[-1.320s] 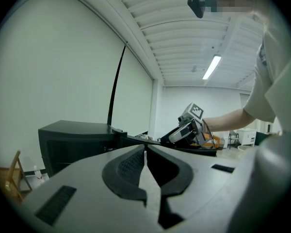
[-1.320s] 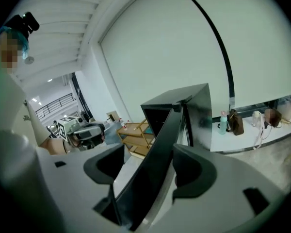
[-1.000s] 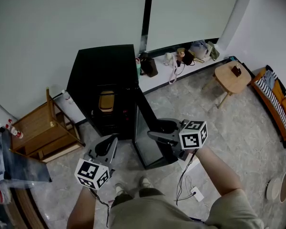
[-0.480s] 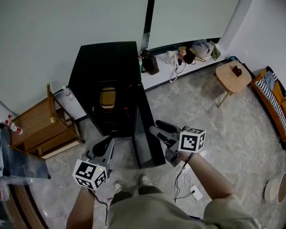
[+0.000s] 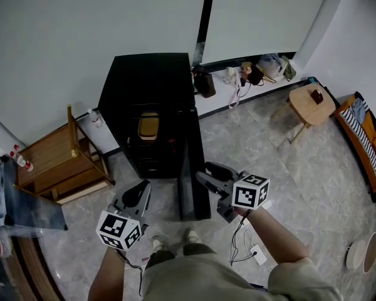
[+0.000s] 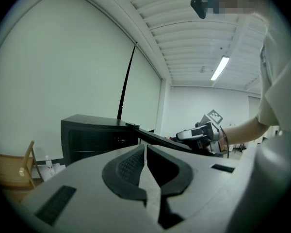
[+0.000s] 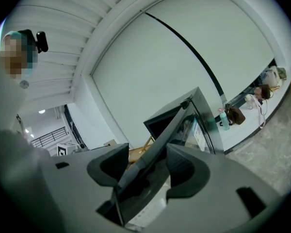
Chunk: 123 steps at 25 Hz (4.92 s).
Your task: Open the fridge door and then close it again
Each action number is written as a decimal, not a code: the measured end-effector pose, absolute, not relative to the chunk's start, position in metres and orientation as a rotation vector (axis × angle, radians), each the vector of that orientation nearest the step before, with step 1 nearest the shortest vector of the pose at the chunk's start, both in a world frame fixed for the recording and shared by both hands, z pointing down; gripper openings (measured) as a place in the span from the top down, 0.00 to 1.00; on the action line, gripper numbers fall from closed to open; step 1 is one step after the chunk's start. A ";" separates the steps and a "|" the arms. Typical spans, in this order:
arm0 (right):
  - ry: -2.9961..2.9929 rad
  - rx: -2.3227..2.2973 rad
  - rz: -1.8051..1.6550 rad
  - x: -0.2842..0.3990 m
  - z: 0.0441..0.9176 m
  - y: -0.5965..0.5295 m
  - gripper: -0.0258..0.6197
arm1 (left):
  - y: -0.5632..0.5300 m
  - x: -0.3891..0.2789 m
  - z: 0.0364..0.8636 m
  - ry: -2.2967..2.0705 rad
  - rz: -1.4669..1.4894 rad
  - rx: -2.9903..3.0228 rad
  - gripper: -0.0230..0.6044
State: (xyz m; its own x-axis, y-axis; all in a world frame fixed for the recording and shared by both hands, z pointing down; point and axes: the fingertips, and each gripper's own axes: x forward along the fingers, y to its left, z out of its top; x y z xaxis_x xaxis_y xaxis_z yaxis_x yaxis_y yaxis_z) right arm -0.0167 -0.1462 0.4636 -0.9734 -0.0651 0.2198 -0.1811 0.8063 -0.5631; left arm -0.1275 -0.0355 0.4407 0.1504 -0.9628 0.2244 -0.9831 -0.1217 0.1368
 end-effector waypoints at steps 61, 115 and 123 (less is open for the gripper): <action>-2.821 0.429 0.158 -0.315 0.511 -0.218 0.96 | -0.084 -0.384 0.462 -2.226 -0.025 1.845 0.94; -3.012 0.411 -0.099 -0.087 0.315 -0.079 0.96 | 0.027 -0.217 0.310 -2.441 0.177 2.158 0.94; -2.951 0.429 -0.011 -0.070 0.352 -0.073 0.96 | 0.034 -0.198 0.343 -2.353 0.177 2.130 0.94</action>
